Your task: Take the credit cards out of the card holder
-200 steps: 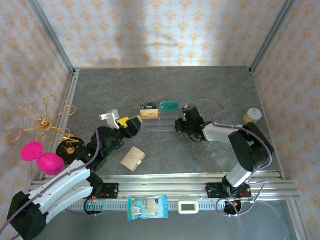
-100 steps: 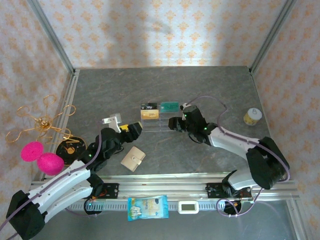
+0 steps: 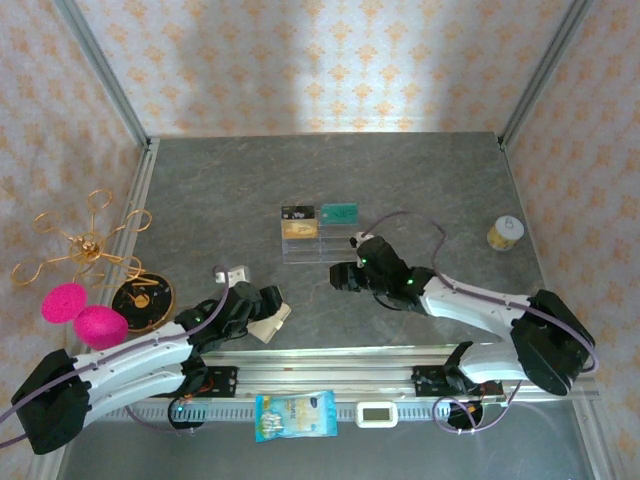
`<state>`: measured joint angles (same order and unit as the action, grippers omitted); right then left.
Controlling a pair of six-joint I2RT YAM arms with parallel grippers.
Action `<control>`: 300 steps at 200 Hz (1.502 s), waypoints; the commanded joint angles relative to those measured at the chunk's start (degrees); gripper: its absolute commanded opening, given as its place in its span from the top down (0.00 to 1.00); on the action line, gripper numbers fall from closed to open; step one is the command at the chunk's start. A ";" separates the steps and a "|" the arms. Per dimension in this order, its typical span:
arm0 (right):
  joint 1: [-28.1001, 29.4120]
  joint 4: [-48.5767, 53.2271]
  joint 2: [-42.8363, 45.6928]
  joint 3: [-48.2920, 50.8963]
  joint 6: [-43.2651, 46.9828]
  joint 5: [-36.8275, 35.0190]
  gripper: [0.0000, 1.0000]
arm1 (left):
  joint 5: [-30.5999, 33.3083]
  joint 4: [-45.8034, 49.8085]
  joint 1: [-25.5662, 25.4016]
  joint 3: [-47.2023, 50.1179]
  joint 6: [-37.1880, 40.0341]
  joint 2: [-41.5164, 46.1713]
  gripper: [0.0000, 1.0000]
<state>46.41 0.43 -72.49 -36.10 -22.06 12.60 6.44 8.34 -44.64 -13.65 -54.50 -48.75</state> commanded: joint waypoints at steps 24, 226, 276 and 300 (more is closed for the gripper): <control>-0.01 1.33 4.40 1.86 -1.08 -2.05 0.41 | -9.35 0.76 -2.15 0.63 -3.33 -0.29 0.25; 11.32 -17.28 -8.21 9.35 -8.50 23.06 0.68 | -14.56 -11.43 -8.53 1.49 -4.62 -6.03 0.49; 11.31 -20.85 -11.86 10.42 -7.95 24.54 0.73 | -19.54 -18.96 -8.63 -0.49 -2.37 -11.69 0.51; 11.33 -21.55 -12.89 11.11 -7.69 23.31 0.78 | -21.77 -21.48 -8.62 -1.03 -2.38 -13.68 0.57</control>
<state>57.49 -18.11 -84.20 -26.13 -30.15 36.27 -10.22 -6.35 -53.15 -13.08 -58.00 -60.31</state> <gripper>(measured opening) 0.247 0.454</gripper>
